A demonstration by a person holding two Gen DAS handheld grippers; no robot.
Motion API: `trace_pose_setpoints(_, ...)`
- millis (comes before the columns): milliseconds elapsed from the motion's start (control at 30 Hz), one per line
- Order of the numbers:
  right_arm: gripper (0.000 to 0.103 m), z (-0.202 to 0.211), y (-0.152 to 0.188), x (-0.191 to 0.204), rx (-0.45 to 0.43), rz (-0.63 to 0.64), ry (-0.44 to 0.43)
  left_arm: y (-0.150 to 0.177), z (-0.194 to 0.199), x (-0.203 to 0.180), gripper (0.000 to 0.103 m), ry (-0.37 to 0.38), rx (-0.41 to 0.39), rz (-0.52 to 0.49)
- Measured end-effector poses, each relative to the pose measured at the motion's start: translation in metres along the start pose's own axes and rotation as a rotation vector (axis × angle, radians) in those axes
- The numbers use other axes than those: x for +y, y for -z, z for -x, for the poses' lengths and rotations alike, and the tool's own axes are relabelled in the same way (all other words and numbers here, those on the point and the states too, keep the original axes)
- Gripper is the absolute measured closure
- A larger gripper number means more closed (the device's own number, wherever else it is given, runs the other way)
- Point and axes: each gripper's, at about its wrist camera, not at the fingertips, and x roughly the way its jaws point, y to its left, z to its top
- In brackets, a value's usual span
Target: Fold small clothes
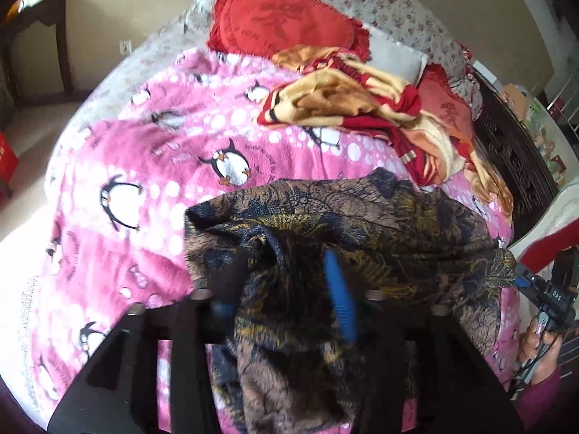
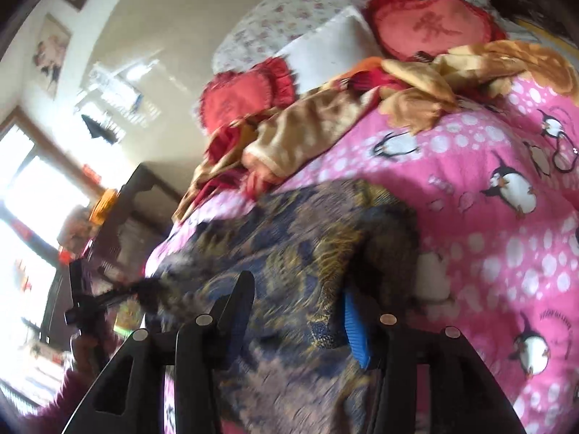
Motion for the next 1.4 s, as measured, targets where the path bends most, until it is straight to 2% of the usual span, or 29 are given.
trace_pose_setpoints(67,0.058,-0.005,0.003,0.003,0.023,0.005,0.0,0.008,0.015,-0.004,0.049,0.013,-0.026,-0.024)
trace_pose_setpoints(200,0.059,-0.026,-0.002,-0.002,0.08,-0.032,-0.004,0.03,0.03,-0.018,0.049,0.064,-0.009,-0.078)
trace_pose_setpoints(233,0.07,-0.03,-0.004,-0.002,0.095,-0.039,-0.018,0.038,0.03,-0.024,0.049,0.075,0.008,-0.1)
trace_pose_setpoints(300,0.084,-0.034,-0.011,0.0,0.09,-0.044,-0.074,0.053,0.023,-0.036,0.049,0.083,0.052,-0.147)
trace_pose_setpoints(367,0.09,-0.033,-0.022,-0.002,0.048,-0.09,-0.138,0.066,0.013,-0.048,0.049,0.084,0.093,-0.192)
trace_pose_setpoints(467,0.092,-0.034,-0.041,-0.016,-0.048,-0.222,-0.244,0.08,-0.012,-0.062,0.049,0.076,0.141,-0.233)
trace_pose_setpoints(533,0.092,-0.041,-0.05,-0.027,-0.092,-0.3,-0.266,0.083,-0.029,-0.066,0.049,0.07,0.165,-0.227)
trace_pose_setpoints(633,0.092,-0.06,-0.057,-0.045,-0.11,-0.395,-0.241,0.077,-0.047,-0.067,0.049,0.061,0.175,-0.208)
trace_pose_setpoints(733,0.092,-0.066,-0.055,-0.058,-0.115,-0.435,-0.197,0.065,-0.057,-0.065,0.049,0.038,0.17,-0.203)
trace_pose_setpoints(800,0.085,-0.059,-0.049,-0.064,-0.112,-0.471,-0.191,0.054,-0.058,-0.061,0.049,0.029,0.161,-0.195)
trace_pose_setpoints(833,0.072,-0.051,-0.045,-0.063,-0.124,-0.464,-0.183,0.047,-0.057,-0.059,0.049,0.029,0.15,-0.19)
trace_pose_setpoints(900,0.06,-0.033,-0.038,-0.054,-0.131,-0.395,-0.169,0.032,-0.056,-0.052,0.049,0.021,0.125,-0.174)
trace_pose_setpoints(1000,0.06,-0.021,-0.025,-0.019,-0.05,-0.216,-0.17,0.001,-0.051,-0.039,0.049,0.027,0.079,-0.114)
trace_pose_setpoints(1067,0.06,-0.023,-0.01,0.01,0.021,-0.096,-0.213,-0.02,-0.049,-0.027,0.049,0.049,0.055,-0.056)
trace_pose_setpoints(1167,0.06,-0.055,0.014,0.053,0.182,0.066,-0.22,-0.05,-0.055,-0.011,0.049,0.072,0.055,0.03)
trace_pose_setpoints(1233,0.06,-0.084,0.027,0.075,0.264,0.157,-0.188,-0.062,-0.056,-0.003,0.049,0.062,0.04,0.076)
trace_pose_setpoints(1333,0.06,-0.128,0.029,0.095,0.308,0.235,-0.122,-0.07,-0.047,0.004,0.049,0.054,0.02,0.092)
trace_pose_setpoints(1400,0.06,-0.143,0.014,0.1,0.252,0.234,-0.105,-0.066,-0.035,0.004,0.049,0.058,0.0,0.066)
